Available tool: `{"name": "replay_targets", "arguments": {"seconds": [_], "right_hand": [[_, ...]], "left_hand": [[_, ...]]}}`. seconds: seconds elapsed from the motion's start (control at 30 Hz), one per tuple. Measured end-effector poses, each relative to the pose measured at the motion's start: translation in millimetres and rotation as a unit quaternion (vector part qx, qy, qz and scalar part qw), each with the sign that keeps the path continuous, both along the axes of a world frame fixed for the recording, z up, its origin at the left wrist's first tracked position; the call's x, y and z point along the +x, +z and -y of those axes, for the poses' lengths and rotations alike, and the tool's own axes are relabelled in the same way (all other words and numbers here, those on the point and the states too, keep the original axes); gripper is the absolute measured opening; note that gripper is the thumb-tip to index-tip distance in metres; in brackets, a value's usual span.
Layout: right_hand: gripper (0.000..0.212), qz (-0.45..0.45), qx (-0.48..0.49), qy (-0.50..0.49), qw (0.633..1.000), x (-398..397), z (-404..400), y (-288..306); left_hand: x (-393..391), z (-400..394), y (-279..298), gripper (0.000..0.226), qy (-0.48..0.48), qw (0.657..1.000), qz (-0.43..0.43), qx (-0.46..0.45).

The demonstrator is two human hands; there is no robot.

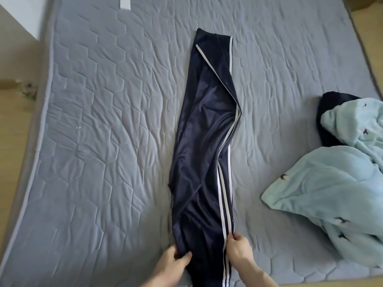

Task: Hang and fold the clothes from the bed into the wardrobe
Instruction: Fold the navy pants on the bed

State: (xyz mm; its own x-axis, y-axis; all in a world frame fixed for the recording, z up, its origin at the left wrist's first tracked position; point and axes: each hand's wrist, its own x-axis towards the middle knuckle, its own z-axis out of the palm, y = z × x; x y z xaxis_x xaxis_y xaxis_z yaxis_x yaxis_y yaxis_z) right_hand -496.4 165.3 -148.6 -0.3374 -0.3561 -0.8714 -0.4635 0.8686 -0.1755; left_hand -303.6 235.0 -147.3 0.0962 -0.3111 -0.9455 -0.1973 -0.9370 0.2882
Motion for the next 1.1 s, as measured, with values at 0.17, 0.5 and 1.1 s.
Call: {"name": "replay_targets", "arguments": {"seconds": [0.17,0.5,1.1], "right_hand": [[0.032,0.012,0.028,0.029,0.999,-11,-21,8],[0.015,0.157,0.043,-0.034,0.986,-8,-34,24],[0.034,0.197,-0.062,-0.193,0.959,10,68,104]], "left_hand": [[5,0,7,0.042,0.044,0.997,0.051,0.025],[10,-15,16,0.044,0.005,0.995,-0.086,0.042],[23,112,99,0.023,0.057,0.985,0.121,-0.107]]}}
